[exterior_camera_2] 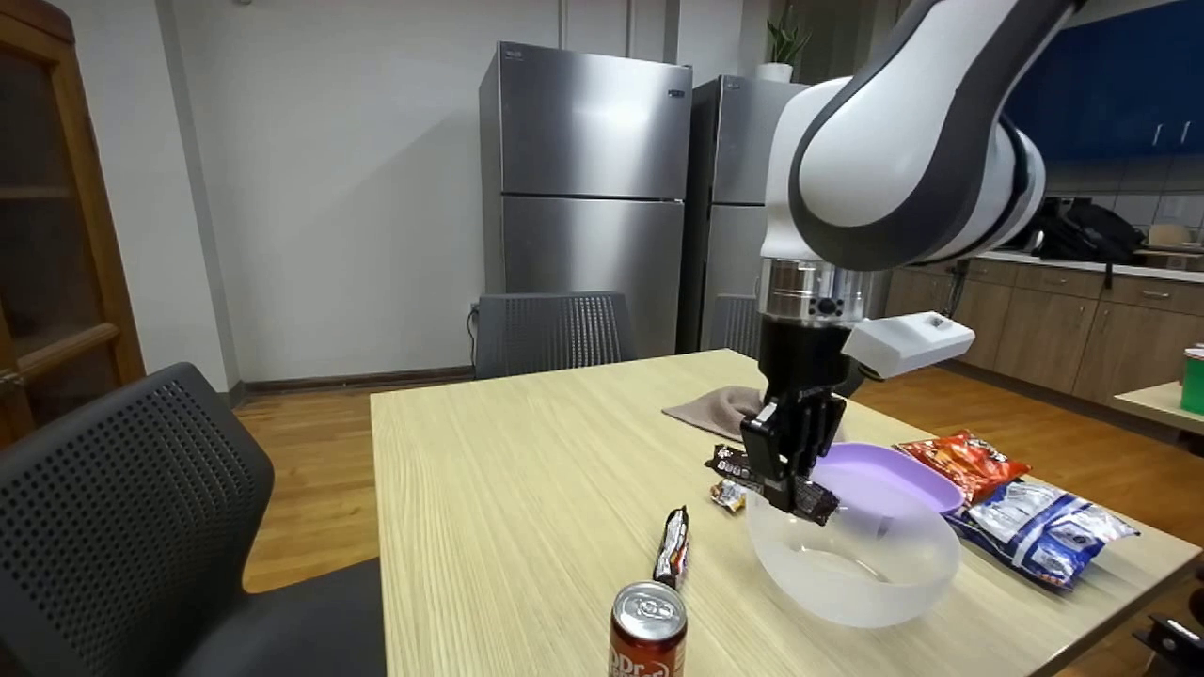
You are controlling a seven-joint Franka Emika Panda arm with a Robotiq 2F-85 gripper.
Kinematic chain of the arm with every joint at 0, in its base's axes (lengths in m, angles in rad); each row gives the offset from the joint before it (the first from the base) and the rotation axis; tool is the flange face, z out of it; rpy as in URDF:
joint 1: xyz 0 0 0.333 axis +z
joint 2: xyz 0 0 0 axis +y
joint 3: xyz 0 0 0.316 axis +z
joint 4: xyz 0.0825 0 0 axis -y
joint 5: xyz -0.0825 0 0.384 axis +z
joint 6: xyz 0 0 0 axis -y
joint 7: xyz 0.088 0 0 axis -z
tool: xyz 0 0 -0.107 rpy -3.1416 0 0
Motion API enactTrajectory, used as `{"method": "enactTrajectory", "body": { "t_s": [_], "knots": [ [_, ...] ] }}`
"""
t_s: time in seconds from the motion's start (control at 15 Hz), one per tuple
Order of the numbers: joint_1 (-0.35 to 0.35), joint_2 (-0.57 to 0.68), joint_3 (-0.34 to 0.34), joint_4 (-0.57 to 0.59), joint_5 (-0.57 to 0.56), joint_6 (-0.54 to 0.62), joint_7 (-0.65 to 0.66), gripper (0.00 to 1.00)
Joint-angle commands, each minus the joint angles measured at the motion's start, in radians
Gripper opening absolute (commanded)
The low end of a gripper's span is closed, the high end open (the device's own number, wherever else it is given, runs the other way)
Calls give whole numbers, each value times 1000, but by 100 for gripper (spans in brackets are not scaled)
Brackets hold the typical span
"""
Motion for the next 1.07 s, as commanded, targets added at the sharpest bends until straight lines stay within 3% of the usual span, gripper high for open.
{"method": "enactTrajectory", "body": {
  "t_s": [0.0,0.53,1.0],
  "knots": [
    [-67,-13,-12,23,75,-54,-117,5],
    [-196,15,-97,92,98,-100,-355,5],
    [-289,152,-153,212,76,-111,-466,5]
  ]
}}
